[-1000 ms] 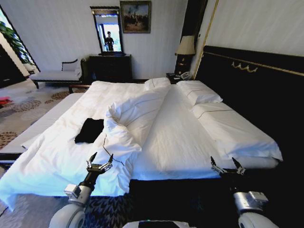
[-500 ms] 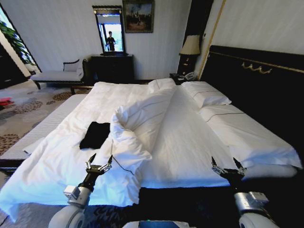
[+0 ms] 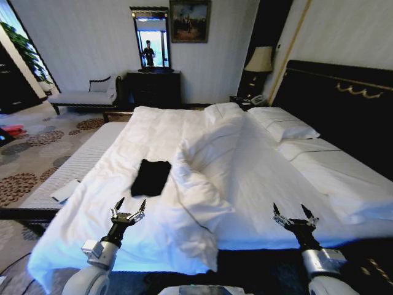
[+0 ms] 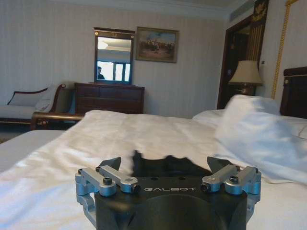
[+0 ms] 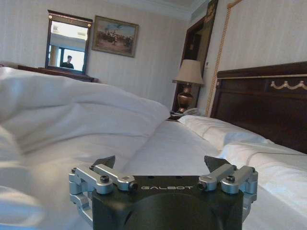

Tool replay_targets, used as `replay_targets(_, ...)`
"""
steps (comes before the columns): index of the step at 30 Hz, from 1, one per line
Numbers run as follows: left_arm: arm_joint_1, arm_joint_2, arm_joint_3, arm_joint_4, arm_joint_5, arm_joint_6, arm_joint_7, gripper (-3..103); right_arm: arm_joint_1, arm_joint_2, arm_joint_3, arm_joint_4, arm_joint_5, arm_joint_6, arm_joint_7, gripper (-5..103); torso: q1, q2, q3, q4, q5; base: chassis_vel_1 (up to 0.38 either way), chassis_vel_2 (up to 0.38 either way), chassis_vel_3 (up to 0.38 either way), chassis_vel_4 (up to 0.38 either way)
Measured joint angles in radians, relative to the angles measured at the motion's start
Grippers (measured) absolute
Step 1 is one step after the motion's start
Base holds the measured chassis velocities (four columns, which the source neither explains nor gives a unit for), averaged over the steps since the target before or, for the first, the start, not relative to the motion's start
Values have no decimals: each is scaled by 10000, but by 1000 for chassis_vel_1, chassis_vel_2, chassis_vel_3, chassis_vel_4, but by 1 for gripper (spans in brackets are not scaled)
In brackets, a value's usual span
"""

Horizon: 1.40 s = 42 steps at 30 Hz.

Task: Fold the clothes on the bed.

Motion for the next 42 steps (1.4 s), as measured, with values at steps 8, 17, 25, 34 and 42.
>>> replay_targets(8, 26, -4, -30, 10, -2, -21, -3, 100, 3, -47, -42, 204, 708, -47, 3, 100, 2, -1, 1, 0, -3, 191, 314, -193, -315)
replay_targets(17, 207, -76, -35, 47, 5, -102, 3, 100, -118, -1002, 259, 1392, 3030, -1310, -123, 100, -1, 0, 0, -2, 8, 37, 51, -34, -54)
replay_targets(25, 343, -159, -72, 40, 69, -134, 19, 100, 325, -4043, 728, 1504, 7246, -2781, -182, 100, 0, 0, 1, 3, -4, -17, -28, 1, 16)
replay_targets(34, 365, -339, -92, 109, 128, -143, 17, 100, 1534, -7092, 123, 629, 7937, -3450, -593, 100, 0, 0, 1, 1, 2, 0, 0, 0, 0)
replay_targets(42, 378, -402, -181, 245, 236, -140, 8, 100, 2742, -9138, -1424, -684, 8948, -3472, -1202, 100, 1, -1, 1, 1, -2, 0, 0, 0, 0)
